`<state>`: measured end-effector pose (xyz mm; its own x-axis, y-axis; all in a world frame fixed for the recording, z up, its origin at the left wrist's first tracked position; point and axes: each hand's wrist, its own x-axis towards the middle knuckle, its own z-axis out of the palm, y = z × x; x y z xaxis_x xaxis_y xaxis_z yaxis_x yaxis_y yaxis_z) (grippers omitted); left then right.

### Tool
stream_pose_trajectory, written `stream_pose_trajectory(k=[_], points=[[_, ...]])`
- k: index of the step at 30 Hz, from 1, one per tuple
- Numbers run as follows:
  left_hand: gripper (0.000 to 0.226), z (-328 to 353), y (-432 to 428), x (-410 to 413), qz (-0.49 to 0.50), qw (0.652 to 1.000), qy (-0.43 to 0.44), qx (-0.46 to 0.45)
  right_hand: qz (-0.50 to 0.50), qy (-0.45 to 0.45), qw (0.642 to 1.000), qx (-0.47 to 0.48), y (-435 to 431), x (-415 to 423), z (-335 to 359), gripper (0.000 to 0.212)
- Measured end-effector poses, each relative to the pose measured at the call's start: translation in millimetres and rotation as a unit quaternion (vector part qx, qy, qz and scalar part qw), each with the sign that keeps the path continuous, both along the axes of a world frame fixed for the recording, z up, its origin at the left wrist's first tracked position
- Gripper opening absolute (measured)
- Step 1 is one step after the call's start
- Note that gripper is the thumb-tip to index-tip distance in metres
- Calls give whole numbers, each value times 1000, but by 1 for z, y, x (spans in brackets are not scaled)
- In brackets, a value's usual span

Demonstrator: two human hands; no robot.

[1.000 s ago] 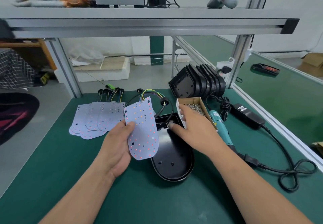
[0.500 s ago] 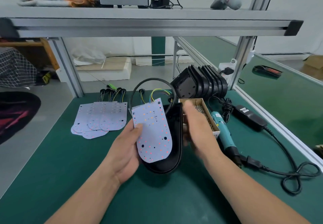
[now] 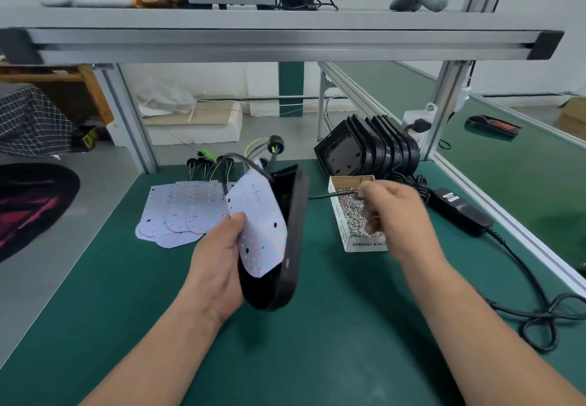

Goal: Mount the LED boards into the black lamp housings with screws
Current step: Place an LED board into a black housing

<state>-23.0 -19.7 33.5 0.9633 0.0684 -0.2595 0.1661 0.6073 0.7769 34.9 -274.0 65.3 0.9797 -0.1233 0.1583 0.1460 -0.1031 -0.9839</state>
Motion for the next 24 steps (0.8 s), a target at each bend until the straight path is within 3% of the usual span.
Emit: stream_pose_trajectory(k=[3, 6, 10, 15, 19, 22, 24], points=[[30, -6, -8, -3, 1, 1000, -11, 28, -54, 1, 993, 105, -9, 7, -5, 21], [30, -9, -18, -9, -15, 998, -21, 58, -38, 18, 978, 205, -3, 10, -15, 19], [44, -10, -14, -7, 13, 996, -47, 70, -15, 34, 984, 177, -6, 14, -17, 39], [35, -12, 2, -2, -21, 996, -29, 84, -27, 52, 982, 177, -5, 18, -20, 16], [30, -11, 13, -2, -122, 983, -32, 130, -33, 39, 963, 265, 0, 16, -22, 26], [30, -9, 12, -4, -156, 976, -46, 148, -68, 12, 944, 322, 2, 16, -22, 18], [41, -9, 11, -4, -176, 968, -58, 171, -96, 0, 934, 344, 9, 15, -25, 10]])
